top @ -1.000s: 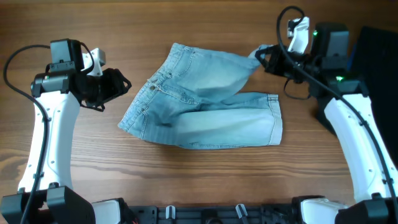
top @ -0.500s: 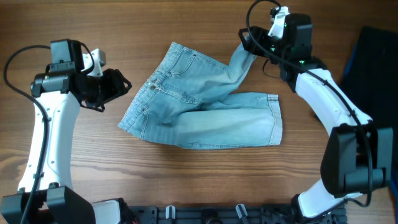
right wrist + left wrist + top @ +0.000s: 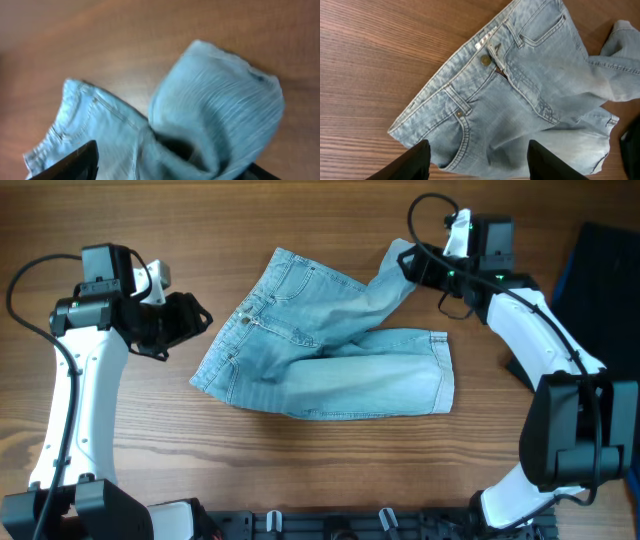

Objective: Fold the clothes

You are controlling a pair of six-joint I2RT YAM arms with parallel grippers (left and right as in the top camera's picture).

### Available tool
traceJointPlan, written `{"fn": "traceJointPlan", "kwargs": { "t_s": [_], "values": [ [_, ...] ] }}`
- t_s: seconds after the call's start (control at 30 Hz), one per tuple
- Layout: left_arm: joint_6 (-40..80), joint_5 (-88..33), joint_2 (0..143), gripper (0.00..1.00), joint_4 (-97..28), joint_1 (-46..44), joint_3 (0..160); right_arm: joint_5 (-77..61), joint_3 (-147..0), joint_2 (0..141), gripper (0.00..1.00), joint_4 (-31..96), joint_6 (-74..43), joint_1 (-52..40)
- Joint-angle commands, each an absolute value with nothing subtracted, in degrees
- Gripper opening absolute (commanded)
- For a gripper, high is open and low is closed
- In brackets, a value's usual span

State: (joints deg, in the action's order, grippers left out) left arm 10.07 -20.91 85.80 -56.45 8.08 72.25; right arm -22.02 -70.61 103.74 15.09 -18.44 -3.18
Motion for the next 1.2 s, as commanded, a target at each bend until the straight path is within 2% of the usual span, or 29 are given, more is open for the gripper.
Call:
{"fn": "traceJointPlan", "kwargs": {
  "t_s": [0.0,0.2,0.37,0.57,0.67,0.8,0.9,0.97,1.03,1.17],
  "values": [
    [9.15,-20.99,85.23,0.68,-56.53,7.49,72.93,-22.46,-71.02,104.49,0.78,18.59,-14.76,-3.14],
    [6.52,-20.97,85.27,0.73,-56.23,3.16,72.93,-22.5,-71.02,104.49,0.8,24.01,-14.79,-3.14],
    [6.39,-19.18,86.87,0.74,-54.06,-2.04,72.93,-22.44,-71.02,104.49,0.69,24.43,-14.52,-3.16],
    [6.39,-18.39,92.42,0.77,-47.68,-6.87,72.93,-13.63,-71.02,104.49,0.73,24.97,-12.19,-3.4],
    [6.42,-18.96,96.82,0.75,-44.93,-8.58,72.93,-7.44,-71.02,104.6,0.74,25.91,-11.9,-3.33],
    [6.39,-18.81,103.02,0.68,-41.71,-10.85,72.93,-13.93,-70.89,104.86,0.72,24.62,-12.4,-3.38],
    [6.44,-18.31,108.09,0.59,-37.98,-12.05,72.93,-16.75,-70.87,106.34,0.53,20.84,-17.65,-3.57],
    [6.9,-16.8,110.19,0.51,-37.52,-12.05,72.93,-16.78,-70.87,106.54,0.26,18.85,-17.91,-3.57],
    [6.9,-14.26,111.92,0.44,-38.46,-12.03,72.93,-16.73,-71.2,105.51,0.17,17.78,-14.26,-3.36],
    [6.85,-11.49,114.06,0.34,-40.6,-12.05,72.93,-14.9,-72.9,98.67,0.13,21.34,-9.43,-3.18]
  ]
}}
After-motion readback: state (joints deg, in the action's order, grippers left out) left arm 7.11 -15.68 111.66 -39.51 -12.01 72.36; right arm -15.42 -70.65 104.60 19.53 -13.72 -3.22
